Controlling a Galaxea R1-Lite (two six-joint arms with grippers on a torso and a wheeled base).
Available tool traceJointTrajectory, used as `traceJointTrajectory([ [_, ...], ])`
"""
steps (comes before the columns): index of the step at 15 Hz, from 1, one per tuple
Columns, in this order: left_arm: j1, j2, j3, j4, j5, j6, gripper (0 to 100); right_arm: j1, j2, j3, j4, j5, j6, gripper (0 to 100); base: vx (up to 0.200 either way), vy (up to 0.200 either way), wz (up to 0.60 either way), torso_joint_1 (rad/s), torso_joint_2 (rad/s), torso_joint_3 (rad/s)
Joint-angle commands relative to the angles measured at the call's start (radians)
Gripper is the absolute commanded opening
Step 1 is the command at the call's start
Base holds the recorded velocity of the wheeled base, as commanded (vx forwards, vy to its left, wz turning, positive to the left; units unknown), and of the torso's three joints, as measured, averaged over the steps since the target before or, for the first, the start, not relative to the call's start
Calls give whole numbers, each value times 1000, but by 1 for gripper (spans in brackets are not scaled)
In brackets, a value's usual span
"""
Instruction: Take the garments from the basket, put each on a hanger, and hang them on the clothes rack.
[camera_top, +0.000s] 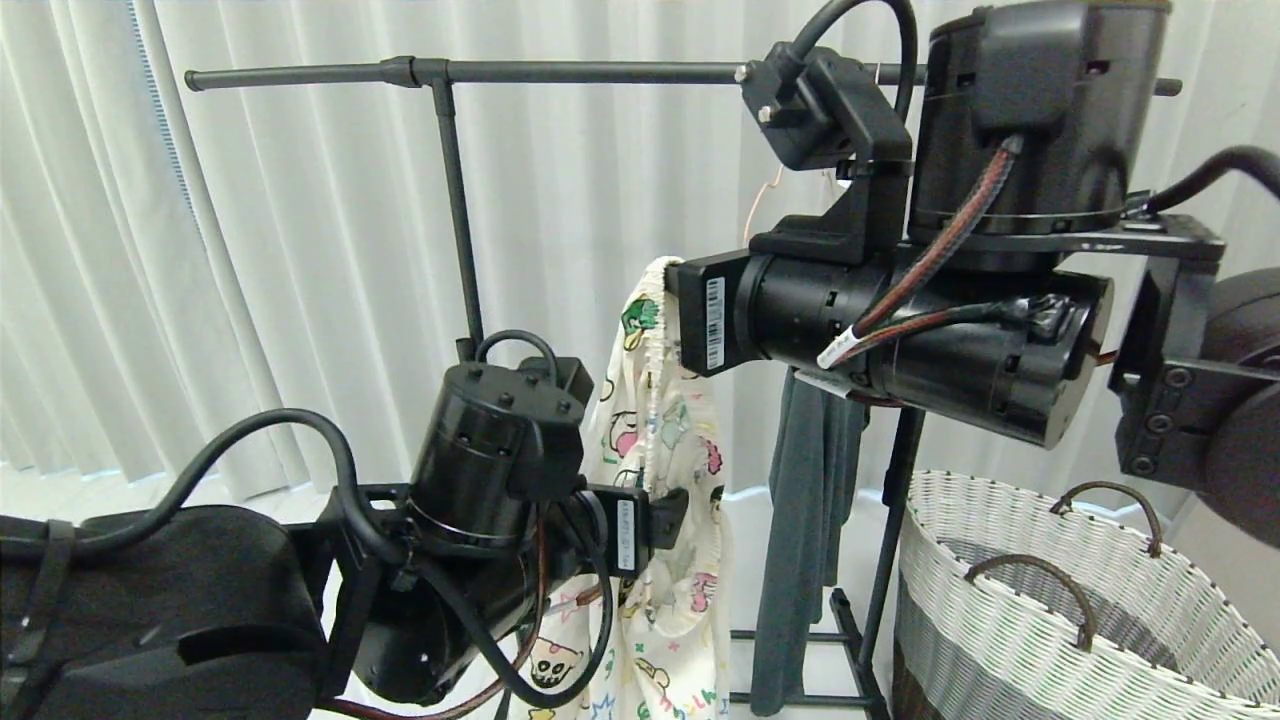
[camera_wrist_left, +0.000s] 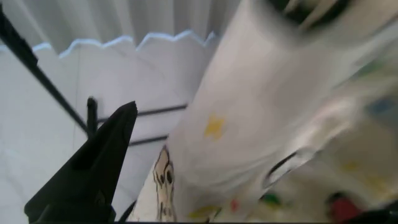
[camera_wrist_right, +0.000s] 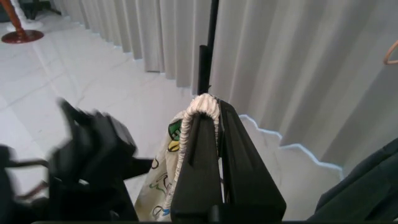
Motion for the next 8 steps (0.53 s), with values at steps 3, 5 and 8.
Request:
traceJointTrajectory([
  [3, -11, -78, 123, 1, 2, -24, 100, -27, -42, 6, 18, 1, -2, 0, 0, 0, 0, 0, 0, 0],
  [5, -15, -124, 192, -1, 2, -42, 100, -33, -48, 5, 20, 1, -3, 0, 0, 0, 0, 0, 0, 0],
  [8, -17, -170, 283, -1, 2, -42, 100, -52, -68, 12, 27, -1, -3, 0, 0, 0, 0, 0, 0, 0],
])
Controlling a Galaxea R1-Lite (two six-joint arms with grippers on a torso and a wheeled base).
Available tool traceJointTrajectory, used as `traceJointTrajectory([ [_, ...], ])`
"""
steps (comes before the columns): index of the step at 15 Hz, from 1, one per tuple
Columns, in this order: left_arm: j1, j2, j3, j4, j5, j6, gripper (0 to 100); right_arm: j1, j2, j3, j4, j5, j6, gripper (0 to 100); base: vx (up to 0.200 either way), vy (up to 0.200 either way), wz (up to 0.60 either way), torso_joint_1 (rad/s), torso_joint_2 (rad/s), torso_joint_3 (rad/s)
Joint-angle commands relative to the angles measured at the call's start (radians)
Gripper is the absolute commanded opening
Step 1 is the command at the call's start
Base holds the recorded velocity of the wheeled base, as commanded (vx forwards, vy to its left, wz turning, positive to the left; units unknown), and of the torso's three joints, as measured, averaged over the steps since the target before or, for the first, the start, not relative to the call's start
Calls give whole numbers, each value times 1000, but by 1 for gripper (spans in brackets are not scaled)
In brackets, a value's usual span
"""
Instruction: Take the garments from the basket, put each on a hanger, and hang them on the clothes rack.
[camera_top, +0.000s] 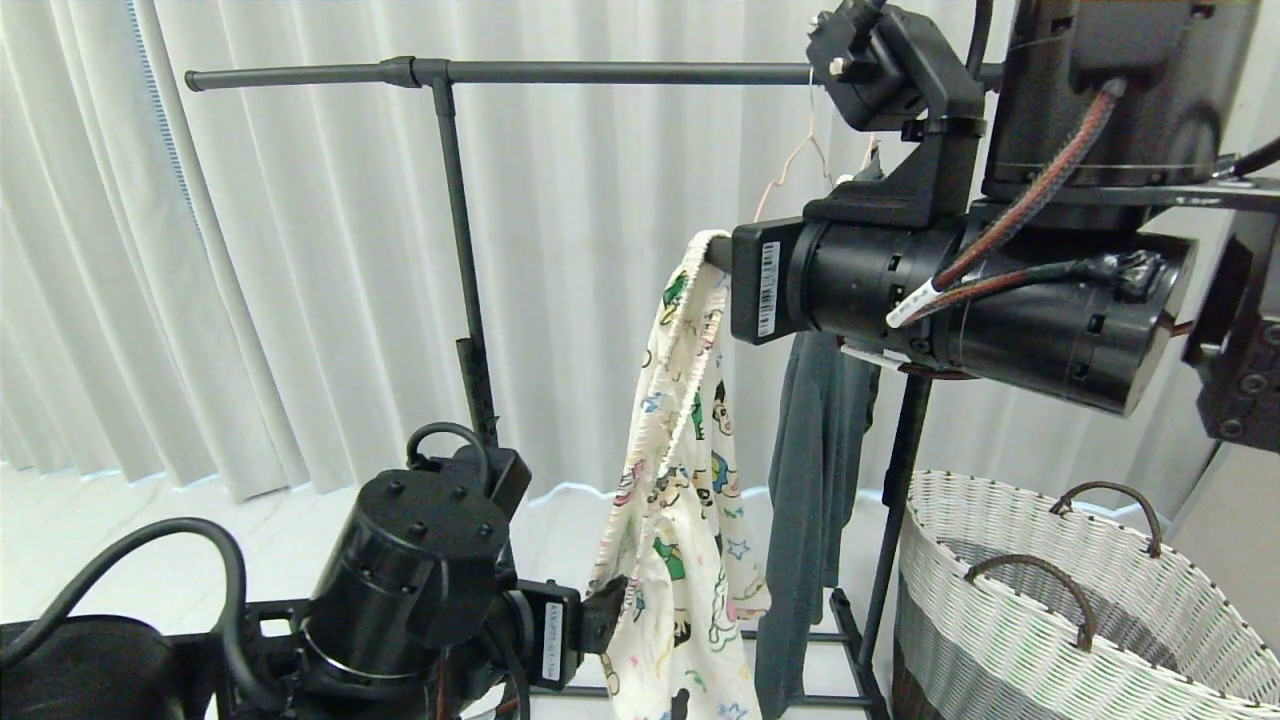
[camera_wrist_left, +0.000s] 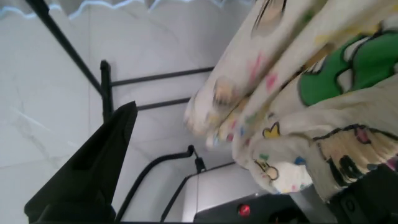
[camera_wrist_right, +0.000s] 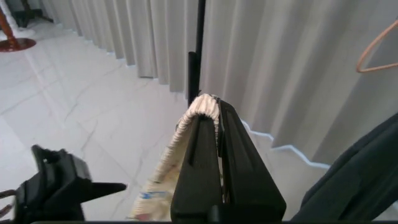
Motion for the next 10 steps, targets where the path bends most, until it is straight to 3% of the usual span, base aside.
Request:
traceJointTrajectory([
  [1, -1, -64, 40, 2, 0, 0, 100, -29, -27, 7, 10, -2, -1, 0, 0, 0, 0, 0, 0, 0],
  [4, -1, -114, 40, 2, 2, 6, 100, -88, -81, 65, 36, -6, -15, 0, 0, 0, 0, 0, 0, 0],
  [5, -1, -133, 47, 2, 11, 11, 0, -116, -123, 115, 37, -5, -27, 0, 0, 0, 0, 0, 0, 0],
  [7, -1, -149, 52, 1, 54, 52, 0, -139, -189, 182, 40, -5, -38, 0, 0, 0, 0, 0, 0, 0],
  [10, 0, -212, -17, -6, 80, 218, 0, -154, -305, 259, 114, -3, -40, 0, 0, 0, 0, 0, 0, 0],
])
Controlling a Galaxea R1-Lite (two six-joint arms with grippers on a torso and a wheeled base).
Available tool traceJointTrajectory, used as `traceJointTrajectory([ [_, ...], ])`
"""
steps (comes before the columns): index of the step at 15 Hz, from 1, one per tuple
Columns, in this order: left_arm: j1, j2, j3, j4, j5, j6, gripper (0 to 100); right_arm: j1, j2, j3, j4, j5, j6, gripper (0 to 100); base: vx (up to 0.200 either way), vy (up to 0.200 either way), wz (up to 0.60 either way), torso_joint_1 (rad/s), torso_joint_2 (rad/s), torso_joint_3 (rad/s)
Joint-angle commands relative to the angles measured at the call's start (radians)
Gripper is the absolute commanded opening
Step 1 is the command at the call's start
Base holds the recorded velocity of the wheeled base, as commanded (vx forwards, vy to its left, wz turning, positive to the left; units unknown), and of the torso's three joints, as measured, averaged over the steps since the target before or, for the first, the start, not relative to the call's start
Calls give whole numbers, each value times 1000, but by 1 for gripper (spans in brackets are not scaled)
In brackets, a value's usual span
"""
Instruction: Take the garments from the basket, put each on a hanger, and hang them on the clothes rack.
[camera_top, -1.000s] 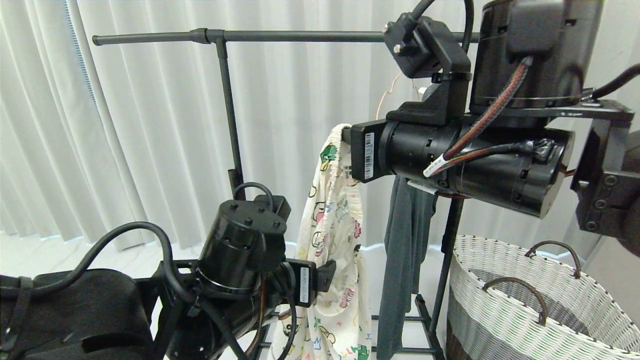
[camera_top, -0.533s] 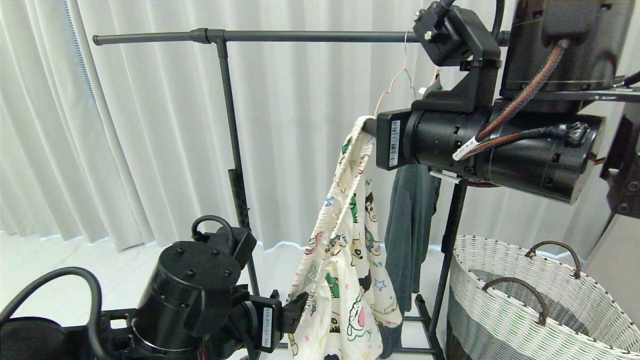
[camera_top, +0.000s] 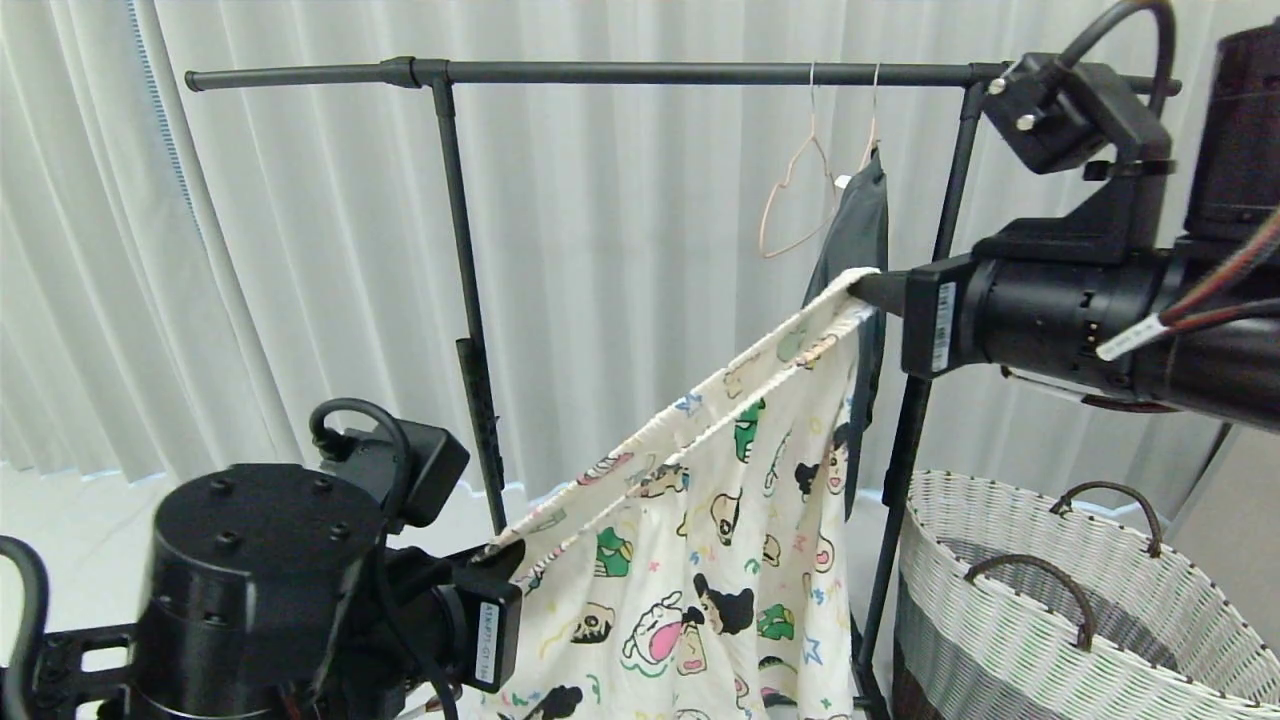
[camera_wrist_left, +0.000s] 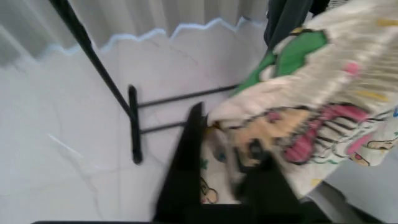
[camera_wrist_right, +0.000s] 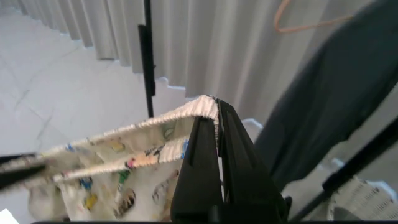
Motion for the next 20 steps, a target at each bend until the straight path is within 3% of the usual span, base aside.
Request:
traceJointTrajectory([
  [1, 6, -60, -138, 61, -8, 53, 0, -9, -136, 50, 75, 0, -1, 0, 0, 0, 0, 0, 0, 0],
  [4, 4, -43, -552, 458, -49, 53, 0, -7, -209, 48, 174, 2, -22, 0, 0, 0, 0, 0, 0, 0],
  [5, 21, -2, -773, 648, -118, 51, 0, -9, -228, 42, 186, 2, -41, 0, 0, 0, 0, 0, 0, 0],
  [6, 35, 20, -854, 720, -138, 51, 0, -9, -232, 39, 189, 2, -47, 0, 0, 0, 0, 0, 0, 0],
  [7, 52, 86, -1075, 918, -154, 51, 0, -9, -240, 11, 210, 2, -61, 0, 0, 0, 0, 0, 0, 0],
  [9, 59, 139, -1291, 1127, -198, 51, 0, -9, -234, -81, 255, 3, -67, 0, 0, 0, 0, 0, 0, 0],
  [12, 36, 127, -1360, 1193, -306, 48, 0, -9, -235, -210, 379, 35, -67, 0, 0, 0, 0, 0, 0, 0],
  [15, -37, 98, -1351, 1193, -322, 40, 0, -9, -263, -269, 486, 45, -68, 0, 0, 0, 0, 0, 0, 0],
  [17, -45, 102, -1351, 1190, -312, 40, 0, -7, -307, -343, 663, 89, -68, 0, 0, 0, 0, 0, 0, 0],
  [19, -43, 106, -1339, 1101, -312, 39, 0, 0, -370, -478, 953, 296, -68, 0, 0, 0, 0, 0, 0, 0],
  [20, -43, 107, -1308, 1033, -312, 39, 0, 6, -389, -513, 1037, 417, -68, 0, 0, 0, 0, 0, 0, 0],
])
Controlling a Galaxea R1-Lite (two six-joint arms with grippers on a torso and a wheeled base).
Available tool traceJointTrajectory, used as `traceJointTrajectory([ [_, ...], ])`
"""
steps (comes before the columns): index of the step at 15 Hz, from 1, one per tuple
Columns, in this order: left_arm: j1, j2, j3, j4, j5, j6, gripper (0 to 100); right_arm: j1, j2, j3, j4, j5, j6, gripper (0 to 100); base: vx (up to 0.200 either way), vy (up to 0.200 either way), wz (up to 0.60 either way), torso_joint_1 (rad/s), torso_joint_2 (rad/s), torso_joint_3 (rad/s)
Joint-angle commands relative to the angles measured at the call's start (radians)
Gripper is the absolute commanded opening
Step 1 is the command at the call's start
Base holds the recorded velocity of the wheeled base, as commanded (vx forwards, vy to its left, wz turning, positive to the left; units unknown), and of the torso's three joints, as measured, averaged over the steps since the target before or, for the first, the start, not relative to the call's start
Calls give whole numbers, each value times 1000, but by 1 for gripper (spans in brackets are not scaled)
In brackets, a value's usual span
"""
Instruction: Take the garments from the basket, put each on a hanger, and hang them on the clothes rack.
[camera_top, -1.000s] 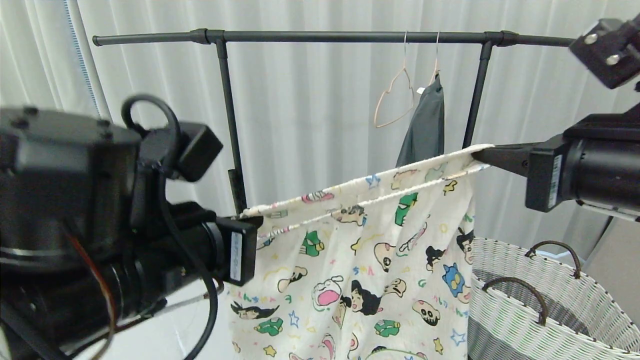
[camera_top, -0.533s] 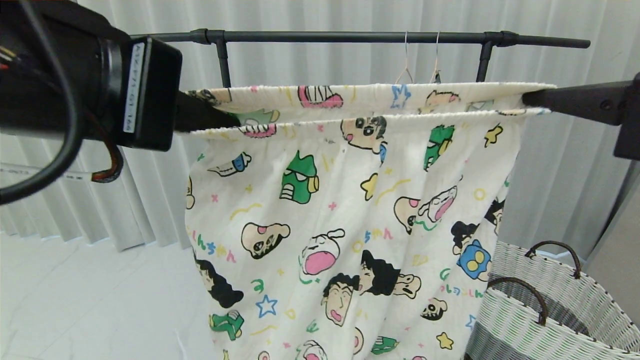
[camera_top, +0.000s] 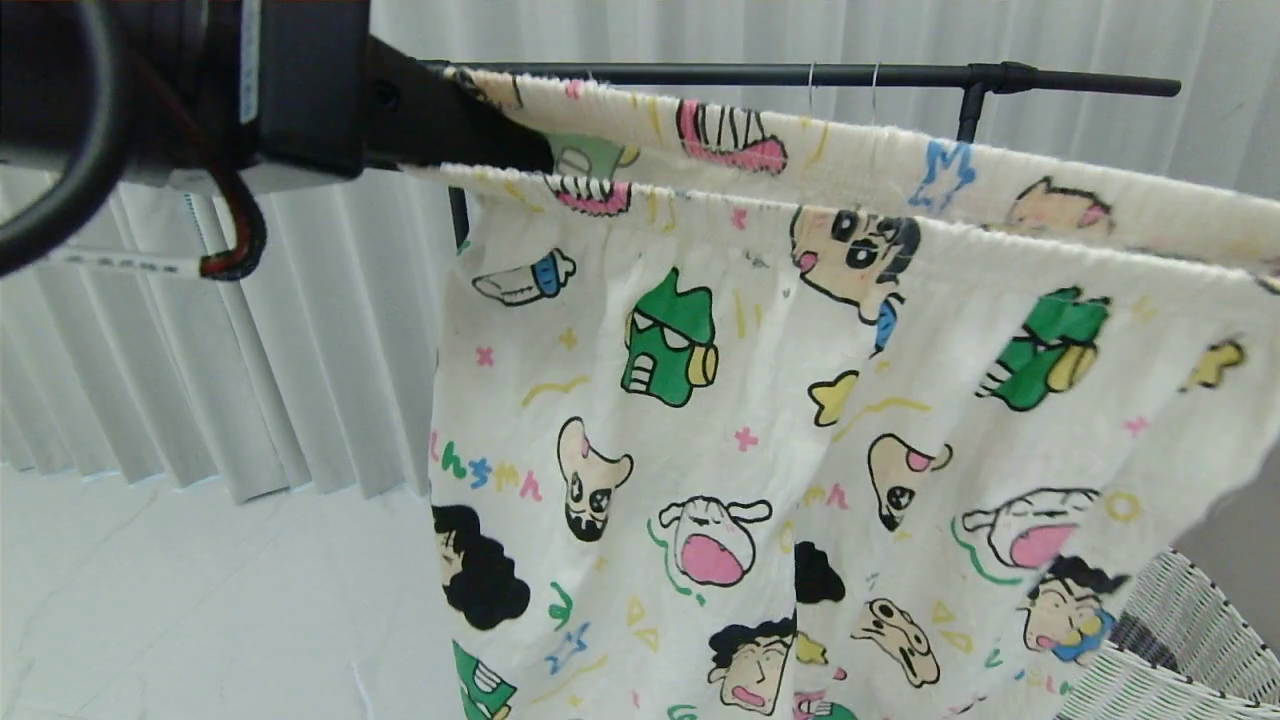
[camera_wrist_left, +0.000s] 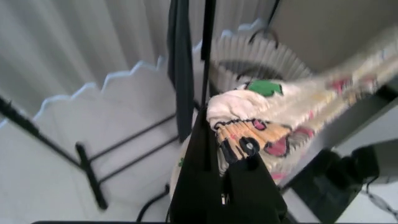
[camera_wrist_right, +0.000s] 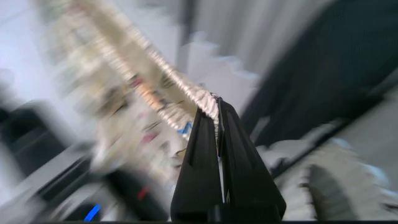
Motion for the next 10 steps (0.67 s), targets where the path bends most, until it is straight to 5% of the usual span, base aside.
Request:
traceJointTrajectory([
  [1, 0, 3, 64, -87, 1, -1, 0, 26, -75, -76, 86, 174, 0, 0, 0, 0, 0, 0, 0, 0],
  [3, -3, -5, 133, -150, 1, -1, 0, 99, -76, -33, 83, 250, -1, 0, 0, 0, 0, 0, 0, 0],
  [7, -3, -28, 165, -150, 13, -2, 0, 138, -62, 25, 10, 222, 0, 0, 0, 0, 0, 0, 0, 0],
  [10, -3, -83, 250, -142, 15, -11, 0, 124, -62, 44, 14, 39, 0, 0, 0, 0, 0, 0, 0, 0],
])
